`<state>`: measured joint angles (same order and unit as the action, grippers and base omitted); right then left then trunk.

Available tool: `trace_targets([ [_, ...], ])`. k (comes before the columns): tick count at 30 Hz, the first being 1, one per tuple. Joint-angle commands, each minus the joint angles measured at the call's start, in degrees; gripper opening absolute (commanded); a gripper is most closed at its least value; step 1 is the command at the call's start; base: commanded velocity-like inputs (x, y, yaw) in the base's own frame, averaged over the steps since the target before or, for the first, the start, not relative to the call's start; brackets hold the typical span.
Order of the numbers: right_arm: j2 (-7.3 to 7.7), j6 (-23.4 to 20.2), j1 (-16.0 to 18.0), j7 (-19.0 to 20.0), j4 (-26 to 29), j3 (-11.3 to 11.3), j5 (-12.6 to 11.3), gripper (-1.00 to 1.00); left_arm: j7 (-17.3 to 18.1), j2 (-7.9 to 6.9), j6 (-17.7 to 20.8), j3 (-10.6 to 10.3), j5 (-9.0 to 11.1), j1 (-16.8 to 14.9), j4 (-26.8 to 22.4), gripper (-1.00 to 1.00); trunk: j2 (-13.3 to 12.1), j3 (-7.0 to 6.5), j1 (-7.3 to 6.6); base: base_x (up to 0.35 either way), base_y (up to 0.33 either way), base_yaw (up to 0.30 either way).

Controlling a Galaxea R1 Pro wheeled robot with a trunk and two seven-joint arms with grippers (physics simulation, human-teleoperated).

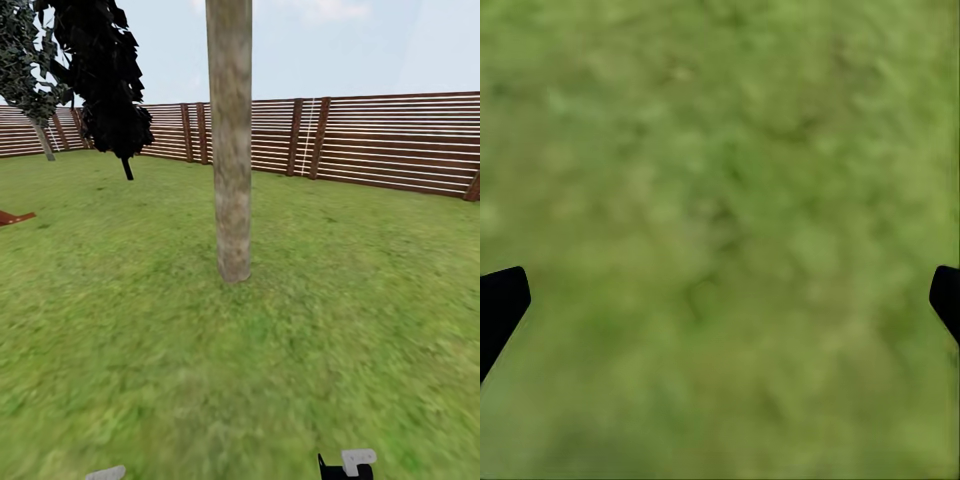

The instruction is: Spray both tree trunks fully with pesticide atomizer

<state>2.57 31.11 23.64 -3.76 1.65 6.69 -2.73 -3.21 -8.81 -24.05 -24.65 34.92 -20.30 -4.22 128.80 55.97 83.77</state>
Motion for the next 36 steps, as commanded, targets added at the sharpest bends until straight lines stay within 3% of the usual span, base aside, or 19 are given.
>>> trace_targets([
  [1,0.08,0.0,0.0,0.0,0.0,0.0,0.0,1.00,0.0,0.11,0.0,0.0,0.0,0.0,0.0,-1.00,0.0,0.00,0.00,0.339,0.000,0.000],
  [36,0.07,0.0,0.0,0.1,0.0,0.1,0.0,1.00,0.0,-0.32,0.1,0.1,0.1,0.5,0.1,-1.00,0.0,0.00,0.00,0.339,0.000,0.000],
])
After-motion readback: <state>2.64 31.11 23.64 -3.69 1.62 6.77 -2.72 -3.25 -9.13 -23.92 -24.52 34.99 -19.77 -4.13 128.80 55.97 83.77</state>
